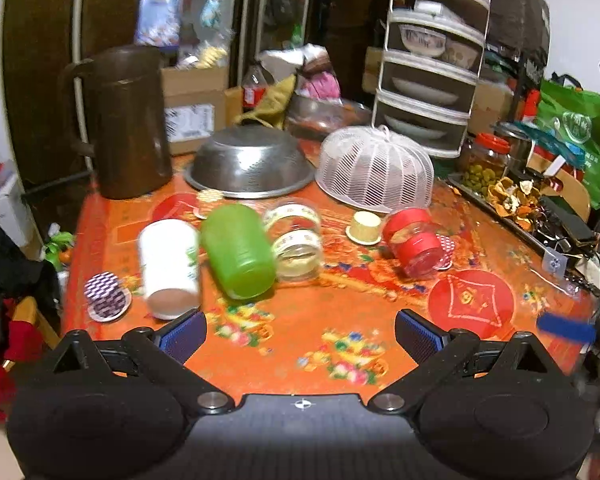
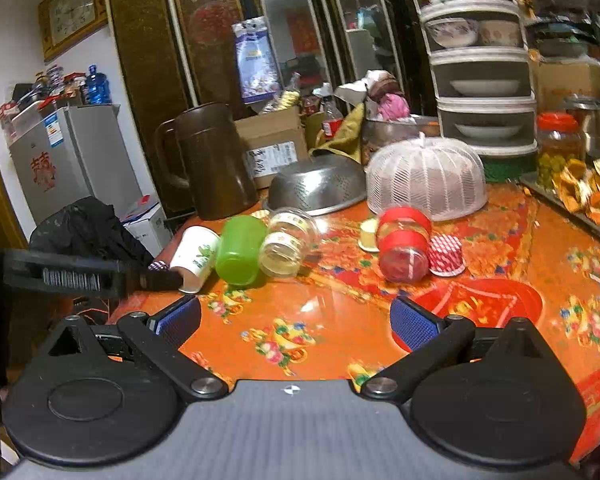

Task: Flip cup upright
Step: 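Reach the left tool to the clear HBD cup and close on it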

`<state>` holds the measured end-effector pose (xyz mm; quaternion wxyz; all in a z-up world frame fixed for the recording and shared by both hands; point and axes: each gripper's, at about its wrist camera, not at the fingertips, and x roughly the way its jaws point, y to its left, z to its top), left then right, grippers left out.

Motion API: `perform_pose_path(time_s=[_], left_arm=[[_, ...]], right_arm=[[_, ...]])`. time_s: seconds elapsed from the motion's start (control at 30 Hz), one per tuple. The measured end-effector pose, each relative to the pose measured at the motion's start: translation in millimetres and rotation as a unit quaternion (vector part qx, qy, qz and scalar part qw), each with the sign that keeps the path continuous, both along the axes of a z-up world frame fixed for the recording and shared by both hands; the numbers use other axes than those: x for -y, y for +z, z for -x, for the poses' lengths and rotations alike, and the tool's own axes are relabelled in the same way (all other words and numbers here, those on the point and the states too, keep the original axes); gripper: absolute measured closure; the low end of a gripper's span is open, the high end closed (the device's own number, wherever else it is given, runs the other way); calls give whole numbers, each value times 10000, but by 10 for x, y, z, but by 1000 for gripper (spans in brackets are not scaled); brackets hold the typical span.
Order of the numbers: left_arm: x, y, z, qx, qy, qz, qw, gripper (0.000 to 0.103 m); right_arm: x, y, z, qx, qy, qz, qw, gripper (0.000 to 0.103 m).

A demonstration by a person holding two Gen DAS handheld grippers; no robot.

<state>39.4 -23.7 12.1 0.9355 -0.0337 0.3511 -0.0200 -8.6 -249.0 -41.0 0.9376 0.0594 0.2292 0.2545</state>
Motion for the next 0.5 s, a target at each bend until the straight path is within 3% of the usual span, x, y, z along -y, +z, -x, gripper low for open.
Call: perform_pose_path(time_s=[0.07,0.13,0.27,0.3,0.4,0.5], left_arm=[[89,68,-303,-217,-158,-29,9996,2],[196,180,-585,-140,-199,-21,9997,2],[328,186,-1207,-641,-49,121,9979,5],[320,152,-1318,-884,34,263,9957,7],[373,-71,-1652,-1411,324,-66,9894,7],[381,-227,-1849,-1732,484,-199,9835,15]], right_arm=[[110,-50,-28,-82,-76,-87,9999,1],[210,-77,-27,-123,-141,-162,9997,1],[424,-126,-1,-175,-211,-307,9992,1],[456,-128,0,-187,-224,-316,9991,1],[584,-158,11,-242,-268,-354,9987,1],[707,-183,11,-279,-330,-407,9982,1]])
